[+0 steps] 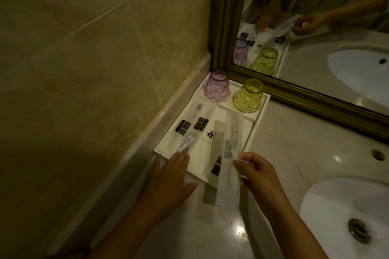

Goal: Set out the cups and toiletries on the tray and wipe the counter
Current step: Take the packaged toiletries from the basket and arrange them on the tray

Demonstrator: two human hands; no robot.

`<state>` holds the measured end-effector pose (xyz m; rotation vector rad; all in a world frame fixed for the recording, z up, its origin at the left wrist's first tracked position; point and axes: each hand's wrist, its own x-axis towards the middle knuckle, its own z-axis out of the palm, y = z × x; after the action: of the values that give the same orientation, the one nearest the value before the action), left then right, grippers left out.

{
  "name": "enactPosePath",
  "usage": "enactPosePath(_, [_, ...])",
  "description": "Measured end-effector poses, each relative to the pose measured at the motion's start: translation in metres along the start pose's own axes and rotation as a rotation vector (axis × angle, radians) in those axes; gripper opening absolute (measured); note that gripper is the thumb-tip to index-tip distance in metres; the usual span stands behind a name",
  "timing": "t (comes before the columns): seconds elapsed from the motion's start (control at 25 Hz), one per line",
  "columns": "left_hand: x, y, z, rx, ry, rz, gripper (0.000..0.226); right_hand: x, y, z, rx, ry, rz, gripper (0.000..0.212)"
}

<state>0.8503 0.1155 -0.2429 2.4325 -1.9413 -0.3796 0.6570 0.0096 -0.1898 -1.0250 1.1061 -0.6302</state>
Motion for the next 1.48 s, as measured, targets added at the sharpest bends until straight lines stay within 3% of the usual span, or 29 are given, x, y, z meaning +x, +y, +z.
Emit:
enactPosePath(0.12, [-0.003, 0.001, -0.003, 0.009, 0.061, -0.032, 0.078, -0.001, 0.001, 0.000, 0.018, 0.002, 0.005, 0.005])
enactPosePath(0.24, [0.006, 0.006, -0.011, 0.038, 0.147, 0.048, 0.072, -0.001, 0.000, 0.002, -0.007, -0.012, -0.001, 0.006])
enactPosePath(0.56, [0.004, 0.013, -0.014, 0.029, 0.000, -0.058, 0.077, 0.003, -0.005, 0.013, -0.021, 0.017, 0.009, 0.007])
enactPosePath(0.64, [0.001, 0.019, -0.023, -0.099, 0.105, -0.068, 0.073, 0.004, -0.005, 0.017, -0.012, 0.024, 0.015, 0.007])
enactPosePath(0.72, [-0.005, 0.032, -0.036, -0.508, 0.270, -0.099, 0.066, 0.005, -0.006, 0.021, -0.040, 0.059, -0.009, 0.005])
enactPosePath(0.8, [-0.017, 0.049, -0.053, -0.782, 0.272, 0.025, 0.067, 0.005, -0.007, 0.027, -0.063, 0.109, -0.047, 0.003])
enactPosePath(0.88, [-0.025, 0.065, -0.053, -0.661, 0.277, 0.233, 0.074, 0.005, -0.008, 0.034, -0.046, 0.148, -0.060, 0.001])
enactPosePath(0.96, [-0.024, 0.070, -0.046, -0.514, 0.410, 0.289, 0.057, 0.004, -0.013, 0.041, -0.027, 0.138, -0.052, 0.003])
enactPosePath(1.08, [-0.021, 0.079, -0.050, -0.864, 0.484, 0.042, 0.028, 0.003, -0.018, 0.045, -0.041, 0.085, -0.062, 0.011])
enactPosePath(1.2, [-0.014, 0.079, -0.056, -1.657, 0.251, -0.417, 0.020, 0.007, -0.020, 0.043, -0.064, 0.171, -0.047, 0.016])
enactPosePath(1.28, [-0.010, 0.073, -0.057, -1.990, 0.146, -0.581, 0.014, 0.013, -0.021, 0.042, 0.070, 0.164, 0.044, 0.045])
enactPosePath(1.36, [-0.010, 0.069, -0.056, -2.123, 0.119, -0.647, 0.016, 0.020, -0.022, 0.043, 0.207, 0.171, 0.082, 0.066])
enactPosePath(1.48, [-0.012, 0.062, -0.051, -2.089, 0.077, -0.652, 0.020, 0.035, -0.024, 0.045, 0.148, 0.221, 0.016, 0.065])
